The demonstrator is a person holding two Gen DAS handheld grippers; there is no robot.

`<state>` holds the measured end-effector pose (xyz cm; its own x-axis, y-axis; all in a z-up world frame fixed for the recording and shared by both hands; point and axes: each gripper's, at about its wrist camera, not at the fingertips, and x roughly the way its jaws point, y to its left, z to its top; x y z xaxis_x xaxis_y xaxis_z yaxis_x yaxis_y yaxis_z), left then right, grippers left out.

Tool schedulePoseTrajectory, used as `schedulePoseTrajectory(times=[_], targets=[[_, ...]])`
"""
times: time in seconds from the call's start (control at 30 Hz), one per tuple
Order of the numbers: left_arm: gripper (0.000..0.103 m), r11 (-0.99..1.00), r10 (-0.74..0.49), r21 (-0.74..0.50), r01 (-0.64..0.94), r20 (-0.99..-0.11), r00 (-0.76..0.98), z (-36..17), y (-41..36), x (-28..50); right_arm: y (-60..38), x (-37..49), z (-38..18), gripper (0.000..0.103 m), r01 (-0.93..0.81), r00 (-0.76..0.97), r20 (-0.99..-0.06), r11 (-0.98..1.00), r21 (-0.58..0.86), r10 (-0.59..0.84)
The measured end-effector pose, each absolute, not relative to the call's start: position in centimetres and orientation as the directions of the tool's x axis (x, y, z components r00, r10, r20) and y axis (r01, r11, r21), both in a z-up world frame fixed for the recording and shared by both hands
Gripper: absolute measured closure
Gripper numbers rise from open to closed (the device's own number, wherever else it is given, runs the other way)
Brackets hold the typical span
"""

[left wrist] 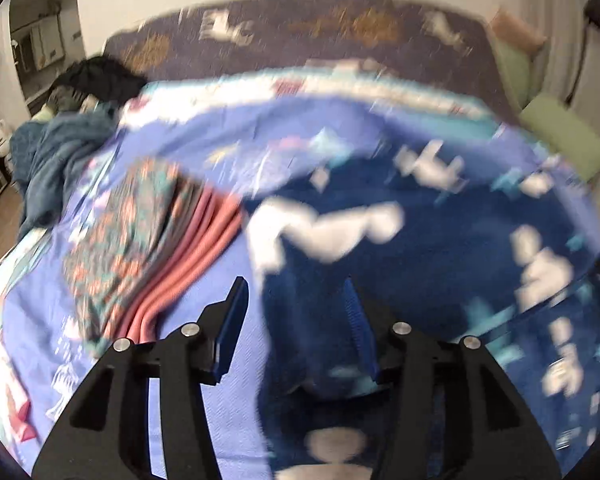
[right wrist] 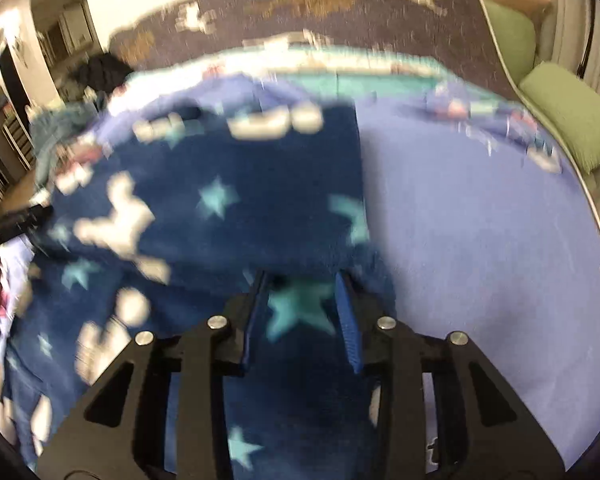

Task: Fold small clothes

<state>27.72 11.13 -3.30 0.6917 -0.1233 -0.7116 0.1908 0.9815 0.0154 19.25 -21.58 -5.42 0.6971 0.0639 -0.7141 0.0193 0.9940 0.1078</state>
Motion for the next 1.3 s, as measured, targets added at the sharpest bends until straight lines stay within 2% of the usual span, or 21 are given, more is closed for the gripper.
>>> schedulePoseTrajectory(times=[0.1, 0.23, 0.27, 0.33, 0.37, 0.4, 0.5, 0.6, 0.67, 0.83, 0.93, 1.13, 1.3], targets=[[0.052, 0.973, -0.187, -0.021, 0.229, -0.654, 0.734, -0.7, 9.7, 27.8, -21.1, 20.7, -2.8, 0.065, -0.023, 0.743, -0.661, 0.991, 0.130, 0.104], [0.052, 0.966, -0.215, -0.049, 0.253, -0.693, 0.688, -2.6, 7.4, 30.4, -20.9, 24.4, -2.6, 0.064, -0.056, 0.760, -0.624, 0.975, 0.214, 0.181], [0.052, 0.970, -0.173, -0.008, 0.244, -0.728, 0.663, -4.6, 6.7, 31.4, -20.9, 25.7, -3.6, 0.060, -0.039, 0.747, -0.646, 0.981, 0.190, 0.155], [0.049, 0.972, -0.102, 0.056, 0.227, -0.771, 0.629, -9.0, 6.1, 32.5, -20.8, 28.5, -8.3, 0.052, 0.080, 0.646, -0.762, 0.997, 0.008, -0.046], [0.049, 0.970, -0.110, 0.069, 0.235, -0.735, 0.670, -9.6, 5.9, 31.8, -21.1, 29.1, -10.4, 0.051, 0.090, 0.632, -0.772, 0.996, -0.014, -0.068], [0.049, 0.969, -0.096, 0.089, 0.232, -0.727, 0.680, -9.1, 5.7, 31.4, -21.4, 28.6, -10.5, 0.051, 0.093, 0.668, -0.742, 0.996, 0.006, -0.058], [0.049, 0.966, -0.079, 0.114, 0.233, -0.727, 0.682, -8.9, 5.4, 31.1, -21.5, 28.6, -10.0, 0.050, 0.111, 0.655, -0.754, 0.994, 0.020, -0.058], [0.049, 0.970, -0.100, 0.080, 0.228, -0.726, 0.680, -8.1, 6.2, 30.8, -21.8, 27.7, -9.5, 0.050, 0.117, 0.671, -0.740, 0.992, 0.052, -0.041], [0.049, 0.973, -0.114, 0.059, 0.223, -0.721, 0.684, -7.0, 7.1, 29.4, -22.4, 25.8, -8.7, 0.049, 0.146, 0.672, -0.740, 0.986, 0.086, -0.035], [0.033, 0.958, -0.161, 0.067, 0.278, -0.676, 0.719, -5.0, 9.4, 22.6, -23.0, 18.1, -6.6, 0.046, 0.090, 0.671, -0.741, 0.989, 0.115, 0.025], [0.029, 0.956, -0.161, 0.075, 0.283, -0.671, 0.724, -4.9, 10.8, 18.6, -23.2, 13.7, -6.5, 0.046, 0.087, 0.665, -0.746, 0.988, 0.127, 0.037], [0.028, 0.956, -0.184, 0.051, 0.290, -0.668, 0.721, -5.0, 12.4, 11.7, -22.0, 6.1, -6.3, 0.046, 0.072, 0.676, -0.725, 0.968, 0.242, 0.131], [0.028, 0.942, -0.215, 0.075, 0.327, -0.614, 0.760, -3.9, 12.6, 6.5, -16.1, 0.5, -4.9, 0.054, -0.156, 0.659, -0.680, 0.943, 0.293, 0.321]])
